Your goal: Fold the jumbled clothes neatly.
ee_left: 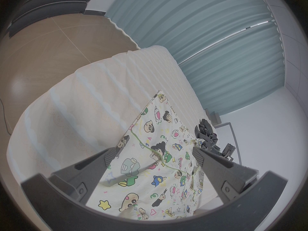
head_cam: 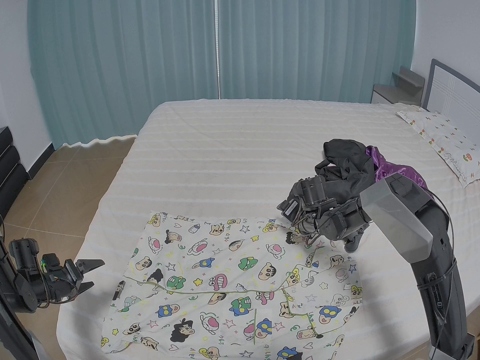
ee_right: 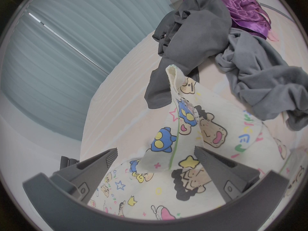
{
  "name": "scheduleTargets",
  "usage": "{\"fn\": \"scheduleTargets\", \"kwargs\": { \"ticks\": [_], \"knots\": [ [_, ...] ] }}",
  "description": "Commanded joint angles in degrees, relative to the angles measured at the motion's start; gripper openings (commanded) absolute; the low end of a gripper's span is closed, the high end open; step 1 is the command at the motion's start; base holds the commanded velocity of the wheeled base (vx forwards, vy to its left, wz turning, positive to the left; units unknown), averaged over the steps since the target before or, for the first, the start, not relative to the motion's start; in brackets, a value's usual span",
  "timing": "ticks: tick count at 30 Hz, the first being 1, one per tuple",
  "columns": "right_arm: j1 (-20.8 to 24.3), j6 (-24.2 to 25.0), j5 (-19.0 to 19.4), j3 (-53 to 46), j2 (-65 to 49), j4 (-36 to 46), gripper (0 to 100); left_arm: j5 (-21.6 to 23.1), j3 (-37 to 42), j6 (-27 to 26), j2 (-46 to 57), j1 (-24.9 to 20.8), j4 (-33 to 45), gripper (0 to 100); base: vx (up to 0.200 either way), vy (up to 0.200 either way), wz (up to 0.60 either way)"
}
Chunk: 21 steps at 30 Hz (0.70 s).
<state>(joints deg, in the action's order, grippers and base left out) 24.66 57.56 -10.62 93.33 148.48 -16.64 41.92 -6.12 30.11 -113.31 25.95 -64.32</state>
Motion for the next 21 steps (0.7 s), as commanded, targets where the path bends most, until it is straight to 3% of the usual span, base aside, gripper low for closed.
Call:
{"fn": "scheduleTargets", "kwargs": {
  "ticks": [1,12,19,21],
  "knots": [
    [0.3,0.9,0.7,-3.5,-5.3,1.9,100,0.0,-0.1,0.0,-0.2,0.1,0.0,100,0.0,0.0,0.0],
    [2.4,0.7,0.7,-3.4,-0.4,2.9,100,-0.2,0.0,0.0,-0.2,0.1,0.0,100,0.0,0.0,0.0],
    [2.6,0.5,0.0,2.4,4.0,2.7,100,-0.2,0.0,0.0,-0.3,0.1,0.0,100,0.0,0.0,0.0],
    [2.0,0.7,-2.7,6.3,5.7,2.1,100,-0.2,0.0,0.0,-0.3,0.1,0.0,100,0.0,0.0,0.0]
  ]
}}
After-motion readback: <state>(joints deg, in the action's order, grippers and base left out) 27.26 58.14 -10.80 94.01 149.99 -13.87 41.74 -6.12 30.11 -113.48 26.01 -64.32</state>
